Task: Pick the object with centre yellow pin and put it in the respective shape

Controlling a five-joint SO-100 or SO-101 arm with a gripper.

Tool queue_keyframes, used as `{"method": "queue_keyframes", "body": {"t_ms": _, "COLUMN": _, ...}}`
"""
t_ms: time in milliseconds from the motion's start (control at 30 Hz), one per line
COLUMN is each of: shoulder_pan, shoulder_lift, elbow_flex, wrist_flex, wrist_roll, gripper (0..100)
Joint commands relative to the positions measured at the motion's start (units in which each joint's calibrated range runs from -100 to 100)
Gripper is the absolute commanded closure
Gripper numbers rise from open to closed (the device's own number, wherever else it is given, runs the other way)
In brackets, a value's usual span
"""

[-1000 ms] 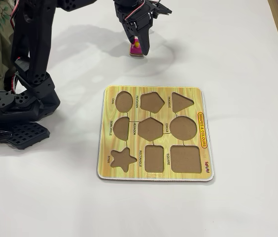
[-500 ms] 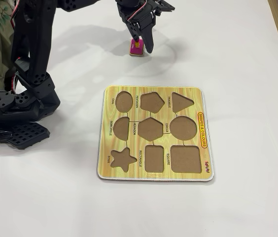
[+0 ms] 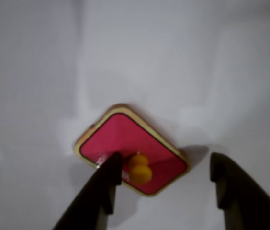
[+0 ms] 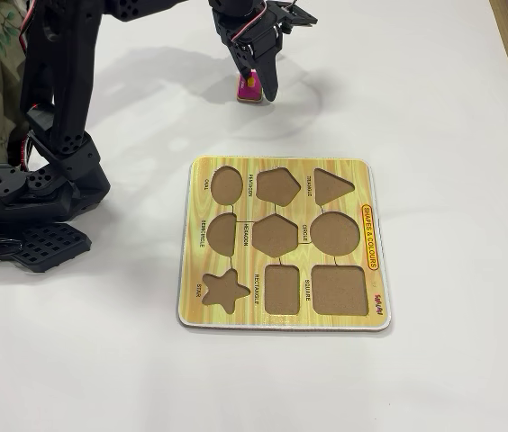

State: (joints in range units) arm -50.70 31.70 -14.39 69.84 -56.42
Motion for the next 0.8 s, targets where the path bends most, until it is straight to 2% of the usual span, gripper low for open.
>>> {"method": "queue_keyframes", "body": {"t_ms": 0, "shoulder_pan": 1.0, "shoulder_lift": -0.7, "elbow_flex": -0.3, "wrist_flex": 0.4, "wrist_roll": 0.3, "gripper": 78}}
{"method": "queue_keyframes", "body": {"t_ms": 600, "shoulder_pan": 1.0, "shoulder_lift": 1.3, "elbow_flex": -0.6, "wrist_flex": 0.3, "wrist_roll": 0.4, "gripper": 79}}
{"method": "queue_keyframes", "body": {"t_ms": 767, "shoulder_pan": 1.0, "shoulder_lift": 1.4, "elbow_flex": -0.6, "wrist_flex": 0.3, "wrist_roll": 0.4, "gripper": 85}}
